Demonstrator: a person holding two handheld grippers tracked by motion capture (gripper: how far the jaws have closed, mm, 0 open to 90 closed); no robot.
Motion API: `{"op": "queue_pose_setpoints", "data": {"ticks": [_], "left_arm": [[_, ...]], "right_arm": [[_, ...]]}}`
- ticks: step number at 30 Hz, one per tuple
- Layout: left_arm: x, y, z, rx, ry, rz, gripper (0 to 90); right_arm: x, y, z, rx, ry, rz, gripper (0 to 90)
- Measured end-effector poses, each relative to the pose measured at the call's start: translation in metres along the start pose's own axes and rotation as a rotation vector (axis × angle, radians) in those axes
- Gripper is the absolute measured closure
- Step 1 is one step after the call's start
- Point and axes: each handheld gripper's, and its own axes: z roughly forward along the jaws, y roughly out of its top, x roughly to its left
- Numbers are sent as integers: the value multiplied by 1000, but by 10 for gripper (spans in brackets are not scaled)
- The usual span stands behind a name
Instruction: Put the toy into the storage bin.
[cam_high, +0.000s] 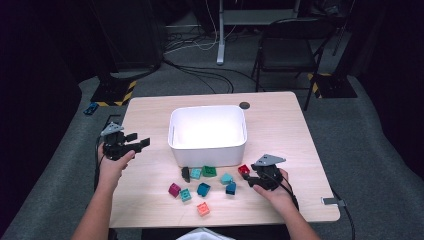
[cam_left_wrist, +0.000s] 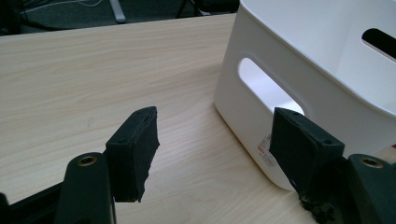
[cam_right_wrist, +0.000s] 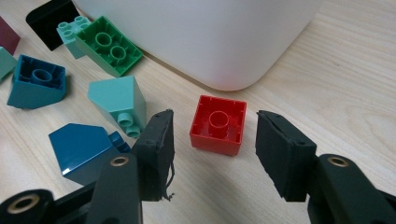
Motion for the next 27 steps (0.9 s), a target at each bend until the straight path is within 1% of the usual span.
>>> {"op": "queue_pose_setpoints", "data": {"ticks": [3,6,8,11,13,15,18,19,21,22,24,25,27], "left_arm": [[0,1,1,8,-2,1,323],[0,0,1,7,3,5,324],[1,-1,1,5,7,-4,324],[1,-2,-2,3,14,0,324],[0,-2,-4,8,15,-4,324],[0,-2,-5,9,18,-4,324],[-1,-2,-5,6,14,-7,324],[-2,-2,-5,4,13,-9,325],[-4,-2,-5,11,15,0,326],[-4,-2,-5,11,15,0,326],[-5,-2,-5,2,16,0,328],[-5,-2,-6,1,16,4,330],[-5,-2,-8,-5,17,-3,332]], "right_arm": [[-2,0,7,11,-5,23,468],[-2,0,10,15,-7,25,467],[-2,0,15,29,-10,18,463],[-2,1,17,31,-13,10,462],[-4,1,19,38,-28,21,471],[-6,0,21,43,-25,31,487],[-8,0,22,50,-24,29,509],[-8,-1,22,60,-25,33,516],[-10,0,25,73,-18,46,526],[-10,0,25,73,-18,46,526],[-11,1,27,71,-16,22,527],[-9,1,28,81,-18,21,528],[-8,1,29,83,-22,1,536]]}}
